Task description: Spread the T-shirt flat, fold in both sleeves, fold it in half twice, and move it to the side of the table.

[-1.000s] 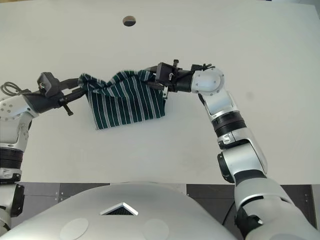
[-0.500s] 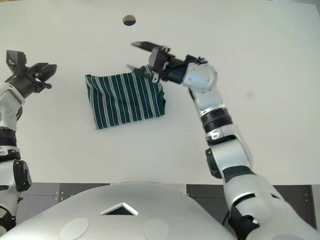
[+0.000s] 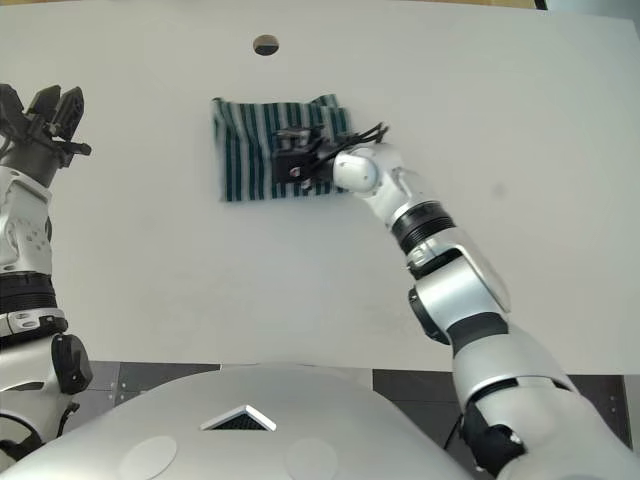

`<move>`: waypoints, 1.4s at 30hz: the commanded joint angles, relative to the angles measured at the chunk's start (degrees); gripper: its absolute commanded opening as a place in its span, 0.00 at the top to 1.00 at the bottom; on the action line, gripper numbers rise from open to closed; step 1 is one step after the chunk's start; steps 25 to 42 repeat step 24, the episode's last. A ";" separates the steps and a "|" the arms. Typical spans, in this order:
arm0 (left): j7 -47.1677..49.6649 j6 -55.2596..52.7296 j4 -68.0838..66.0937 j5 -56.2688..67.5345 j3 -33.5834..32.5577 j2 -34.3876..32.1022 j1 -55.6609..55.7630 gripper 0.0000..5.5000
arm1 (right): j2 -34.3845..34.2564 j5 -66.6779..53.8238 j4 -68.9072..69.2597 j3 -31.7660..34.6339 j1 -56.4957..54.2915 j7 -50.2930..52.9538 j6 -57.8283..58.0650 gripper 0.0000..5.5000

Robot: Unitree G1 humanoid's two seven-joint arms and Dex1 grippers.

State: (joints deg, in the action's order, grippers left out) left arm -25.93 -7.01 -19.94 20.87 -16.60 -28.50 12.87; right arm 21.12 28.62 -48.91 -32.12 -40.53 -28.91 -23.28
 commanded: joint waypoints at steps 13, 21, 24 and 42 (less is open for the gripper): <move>13.40 5.96 -3.97 0.53 0.55 18.18 13.65 0.70 | 12.26 -26.17 -19.25 32.29 -15.94 -6.66 3.07 0.52; 27.73 25.19 -19.91 -12.25 3.59 22.23 29.78 0.70 | -17.17 -45.05 -12.85 46.73 -13.43 9.19 -1.64 0.52; 20.52 28.64 -20.15 -7.27 1.89 22.84 27.81 0.70 | -18.48 -37.07 -11.14 42.76 -12.92 19.76 -5.28 0.52; 20.52 28.64 -20.15 -7.27 1.89 22.84 27.81 0.70 | -18.48 -37.07 -11.14 42.76 -12.92 19.76 -5.28 0.52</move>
